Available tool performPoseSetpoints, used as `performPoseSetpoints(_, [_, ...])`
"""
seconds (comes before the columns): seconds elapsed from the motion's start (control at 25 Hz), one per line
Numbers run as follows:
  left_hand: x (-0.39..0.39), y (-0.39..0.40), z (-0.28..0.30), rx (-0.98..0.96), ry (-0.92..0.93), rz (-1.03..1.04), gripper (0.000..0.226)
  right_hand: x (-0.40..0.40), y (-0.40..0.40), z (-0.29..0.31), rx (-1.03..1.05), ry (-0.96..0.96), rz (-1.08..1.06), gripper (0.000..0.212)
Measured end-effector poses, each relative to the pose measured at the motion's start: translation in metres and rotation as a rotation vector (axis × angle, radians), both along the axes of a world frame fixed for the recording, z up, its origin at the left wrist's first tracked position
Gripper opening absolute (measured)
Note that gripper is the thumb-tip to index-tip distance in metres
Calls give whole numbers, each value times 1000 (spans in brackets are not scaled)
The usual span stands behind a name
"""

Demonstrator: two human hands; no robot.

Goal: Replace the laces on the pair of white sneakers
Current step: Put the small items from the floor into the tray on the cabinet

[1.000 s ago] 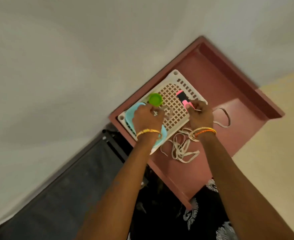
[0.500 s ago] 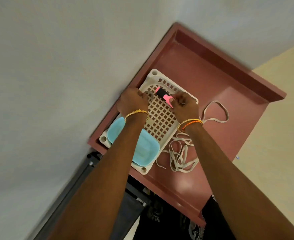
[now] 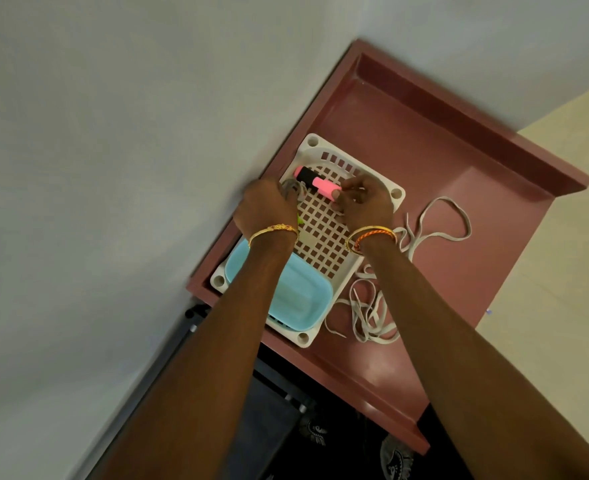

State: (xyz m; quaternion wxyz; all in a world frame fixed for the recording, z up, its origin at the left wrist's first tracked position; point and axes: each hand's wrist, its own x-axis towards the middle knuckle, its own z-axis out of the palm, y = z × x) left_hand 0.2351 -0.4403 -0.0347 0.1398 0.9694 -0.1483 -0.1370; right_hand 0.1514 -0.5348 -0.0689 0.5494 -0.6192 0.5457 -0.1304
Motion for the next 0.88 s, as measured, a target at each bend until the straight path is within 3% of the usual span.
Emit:
performPoseSetpoints(0.16, [-7, 3, -3, -57, -37, -129, 25, -3, 4, -3, -254, 96, 72, 9])
performPoseSetpoints(0.44, [-23, 19, 2, -133, -77, -122, 26, -13, 13, 16, -387, 80, 129, 9])
performPoseSetpoints(0.6, [-47, 48, 1, -205, -149, -185, 23, -20, 30, 27, -491, 27, 360, 18])
performPoseSetpoints(0.8, [-78, 113, 11, -126, -256, -43, 37, -29, 71, 43, -918, 68, 569, 26])
performPoseSetpoints(0.88, [-99, 148, 21, -108, -244, 43, 40, -40, 101, 52, -972, 98, 698, 32])
